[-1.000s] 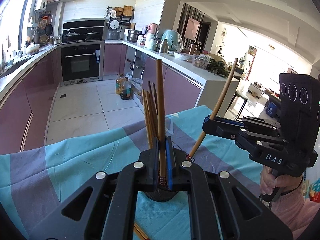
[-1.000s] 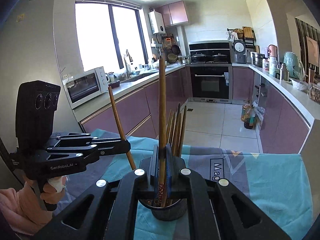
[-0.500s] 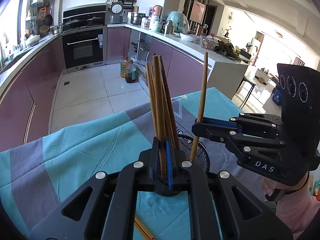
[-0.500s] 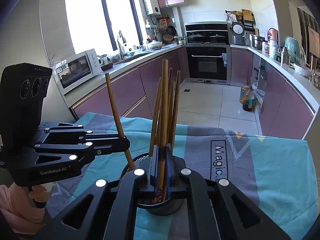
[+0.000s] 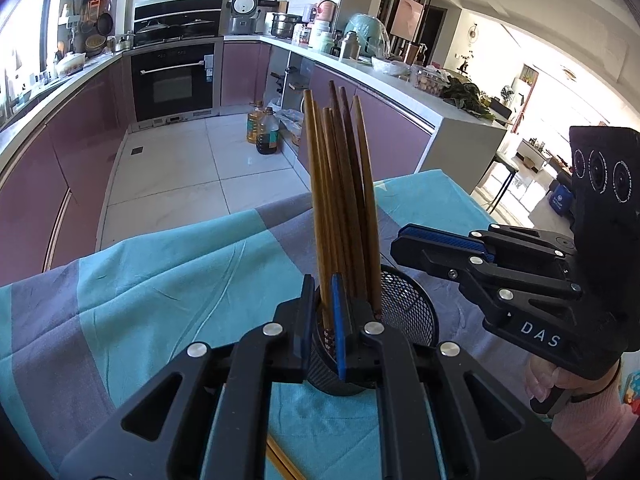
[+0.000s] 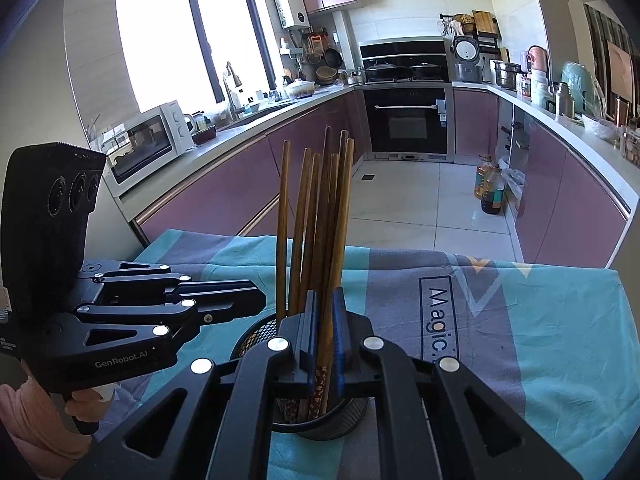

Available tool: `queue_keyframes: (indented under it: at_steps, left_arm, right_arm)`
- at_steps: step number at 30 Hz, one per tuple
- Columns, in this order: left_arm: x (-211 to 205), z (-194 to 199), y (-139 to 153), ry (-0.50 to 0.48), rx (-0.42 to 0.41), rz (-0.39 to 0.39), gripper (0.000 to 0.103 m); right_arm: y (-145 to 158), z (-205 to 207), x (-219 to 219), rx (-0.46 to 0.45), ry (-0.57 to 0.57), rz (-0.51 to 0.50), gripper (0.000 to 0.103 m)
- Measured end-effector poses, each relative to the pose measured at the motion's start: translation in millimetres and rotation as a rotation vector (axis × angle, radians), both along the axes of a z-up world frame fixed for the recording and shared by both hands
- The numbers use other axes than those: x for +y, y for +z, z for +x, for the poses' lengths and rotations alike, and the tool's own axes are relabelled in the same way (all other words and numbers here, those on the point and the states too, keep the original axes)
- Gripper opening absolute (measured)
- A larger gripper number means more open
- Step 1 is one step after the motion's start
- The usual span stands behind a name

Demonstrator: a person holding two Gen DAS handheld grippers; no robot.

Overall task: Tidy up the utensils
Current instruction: 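Open both tools to release the chopsticks into the mesh cup, then move both open tools back to the last two chopsticks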

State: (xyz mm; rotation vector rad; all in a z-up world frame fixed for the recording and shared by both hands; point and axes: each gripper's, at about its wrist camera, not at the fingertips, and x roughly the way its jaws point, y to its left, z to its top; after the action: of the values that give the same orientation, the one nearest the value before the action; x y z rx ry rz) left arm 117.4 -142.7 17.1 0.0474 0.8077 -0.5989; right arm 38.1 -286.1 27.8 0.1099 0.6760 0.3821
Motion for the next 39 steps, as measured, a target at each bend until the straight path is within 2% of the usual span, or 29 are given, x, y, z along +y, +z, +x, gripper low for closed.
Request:
queue_keyframes:
  at_steps: [3,6,9,13,18,21,24,27,33,39]
  left_arm:
    - [6,-3,-1,0.01,-0.01,-0.004,0.013]
    - [11,-9,1,0.024,-0.037,-0.006,0.022]
    - [25,-19,3,0.041,-0.075,-0.018,0.032]
    - [47,-32,4,0.081,-0.117,-0.024,0.04]
    - [79,-54,2,0.151,-0.183,-0.016,0.055]
    - [98,-66,-5,0.194,-0.201,-0.002,0.066]
    - [115,-76,-19,0.243,-0.2,0.027,0.072]
    - [130,-84,-35,0.279,-0.175,0.037,0.079]
    - [141,-92,-65,0.315,-0.135,0.089,0.081]
    - [133,-93,-82,0.323,-0.103,0.123,0.081]
  right_arm:
    - [0,0,-1,0.0,-0.001,0.005,0.007]
    - [0,-4,-4,-0.008,0.006,0.016,0.008]
    - [2,-14,-4,-0.029,0.021,0.034,0.018]
    - [9,-35,-1,-0.072,0.058,0.059,0.026]
    - [12,-64,16,-0.105,0.159,0.075,0.038]
    - [-2,-74,36,-0.072,0.224,0.074,0.043]
    - [-26,-75,59,-0.014,0.251,0.034,0.043]
    - [-59,-68,80,0.092,0.264,0.029,0.043]
    - [-91,-61,101,0.172,0.245,-0.013,0.043]
    - [-96,-54,112,0.189,0.232,-0.045,0.043]
